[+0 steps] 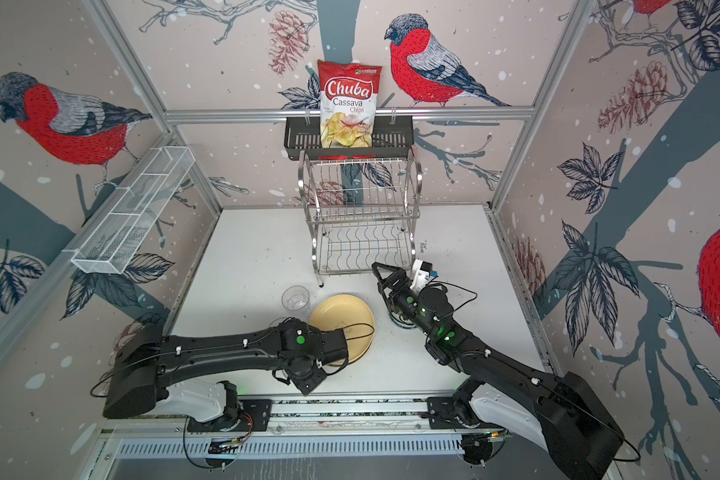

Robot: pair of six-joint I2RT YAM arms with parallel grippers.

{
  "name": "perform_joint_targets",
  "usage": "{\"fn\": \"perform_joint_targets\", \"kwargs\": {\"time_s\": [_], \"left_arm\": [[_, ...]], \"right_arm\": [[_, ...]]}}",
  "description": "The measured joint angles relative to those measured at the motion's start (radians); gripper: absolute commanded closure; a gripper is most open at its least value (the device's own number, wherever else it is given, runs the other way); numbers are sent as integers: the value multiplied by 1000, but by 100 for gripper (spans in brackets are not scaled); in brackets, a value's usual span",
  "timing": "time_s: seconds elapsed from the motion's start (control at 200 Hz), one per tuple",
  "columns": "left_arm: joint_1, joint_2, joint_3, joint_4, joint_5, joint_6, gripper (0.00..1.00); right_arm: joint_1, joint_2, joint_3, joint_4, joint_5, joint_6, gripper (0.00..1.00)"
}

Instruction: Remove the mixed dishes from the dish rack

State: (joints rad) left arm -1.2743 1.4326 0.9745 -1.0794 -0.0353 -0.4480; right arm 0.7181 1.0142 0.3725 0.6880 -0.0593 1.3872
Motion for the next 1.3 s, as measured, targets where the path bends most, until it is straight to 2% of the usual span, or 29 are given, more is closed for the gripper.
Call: {"fn": "perform_joint_targets", "kwargs": {"time_s": [0.07,0.29,0.425,0.825,1.301], "left_arm": [[0,0,4,1,-5,0,100],[0,4,6,5,-13,1,100],[0,6,6,5,-15,1,92],[0,10,12,11,-19,1,82],[5,-32,91,-3,-24,-10,51]], "right_arm": [[0,0,0,0,0,0,1],[-2,0,-1,0,0,3,1],[-3,-1,-1,0,0,3,1],[-3,-1,-1,0,0,3,1],[-6,-3,-1,-1,-1,3,1]]}}
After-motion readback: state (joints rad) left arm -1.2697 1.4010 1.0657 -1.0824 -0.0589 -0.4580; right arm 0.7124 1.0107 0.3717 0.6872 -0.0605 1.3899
